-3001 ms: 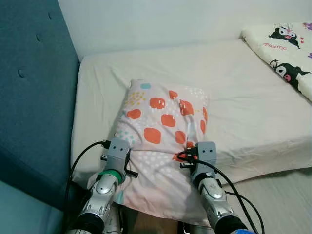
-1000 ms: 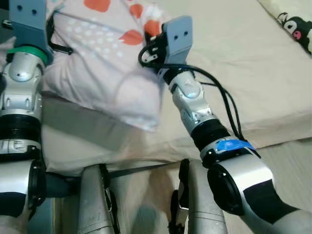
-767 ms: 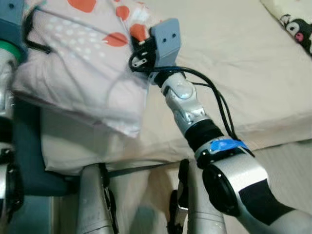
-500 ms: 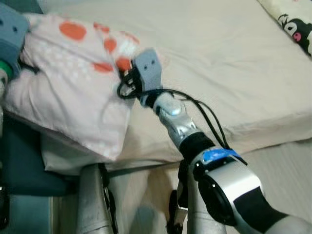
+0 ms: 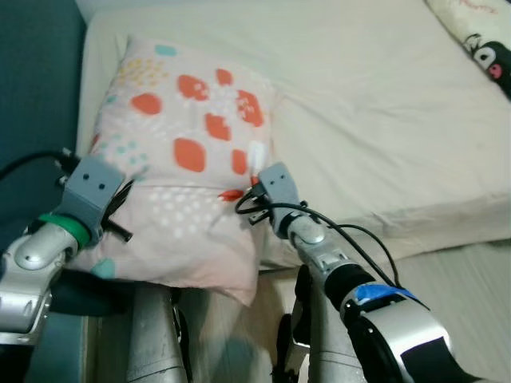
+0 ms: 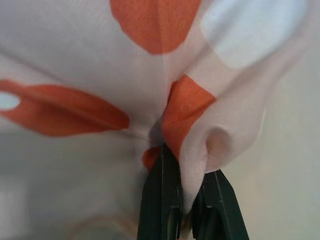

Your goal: Clean up the room

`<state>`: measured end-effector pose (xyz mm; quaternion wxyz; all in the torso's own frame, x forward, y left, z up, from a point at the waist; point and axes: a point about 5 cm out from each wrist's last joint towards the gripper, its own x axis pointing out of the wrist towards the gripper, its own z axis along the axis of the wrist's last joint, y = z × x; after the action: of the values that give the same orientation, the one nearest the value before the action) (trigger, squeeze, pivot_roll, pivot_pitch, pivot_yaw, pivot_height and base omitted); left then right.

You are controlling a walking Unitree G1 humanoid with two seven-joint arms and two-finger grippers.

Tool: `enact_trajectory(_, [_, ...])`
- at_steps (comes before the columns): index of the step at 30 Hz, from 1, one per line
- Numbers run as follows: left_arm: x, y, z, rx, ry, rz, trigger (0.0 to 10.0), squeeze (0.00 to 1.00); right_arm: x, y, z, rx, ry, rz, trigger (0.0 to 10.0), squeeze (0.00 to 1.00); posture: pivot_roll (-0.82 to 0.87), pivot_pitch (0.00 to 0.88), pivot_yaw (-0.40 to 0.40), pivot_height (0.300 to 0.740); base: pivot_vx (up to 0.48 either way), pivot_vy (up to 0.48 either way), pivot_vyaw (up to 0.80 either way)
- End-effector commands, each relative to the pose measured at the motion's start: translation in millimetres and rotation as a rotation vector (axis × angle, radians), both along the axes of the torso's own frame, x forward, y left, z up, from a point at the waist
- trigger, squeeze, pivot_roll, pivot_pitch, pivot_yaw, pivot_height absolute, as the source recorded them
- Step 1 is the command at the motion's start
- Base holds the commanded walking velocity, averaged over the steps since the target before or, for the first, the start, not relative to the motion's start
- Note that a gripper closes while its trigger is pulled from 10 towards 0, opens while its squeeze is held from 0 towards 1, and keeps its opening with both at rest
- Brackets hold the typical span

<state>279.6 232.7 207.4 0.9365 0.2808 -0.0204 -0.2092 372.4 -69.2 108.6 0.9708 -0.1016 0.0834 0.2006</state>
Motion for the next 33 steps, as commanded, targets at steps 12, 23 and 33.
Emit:
enact_trajectory(12, [-17.1,-18.1,55.6,-0.04,-0.084,-0.103,10.0,0.0,12.0,57.4,64.5,0.073,-0.152,0.175,10.0,0.0,0.13,0.256,-0.056,0.539,0.0,0.0,0.0])
enact_trajectory(23, [-35.1,22.3,91.6,0.034,-0.056,-0.032,10.0,0.0,-14.3,134.8,132.5,0.204,-0.378,0.525,10.0,0.0,0.14,0.265,-0.071,0.539,0.0,0.0,0.0])
enact_trajectory(33, [-48.0,28.8,128.9,0.01,-0.114,-0.076,10.0,0.0,-19.5,139.4,146.5,0.243,-0.457,0.593,10.0,0.0,0.16,0.261,-0.079,0.539,0.0,0.0,0.0])
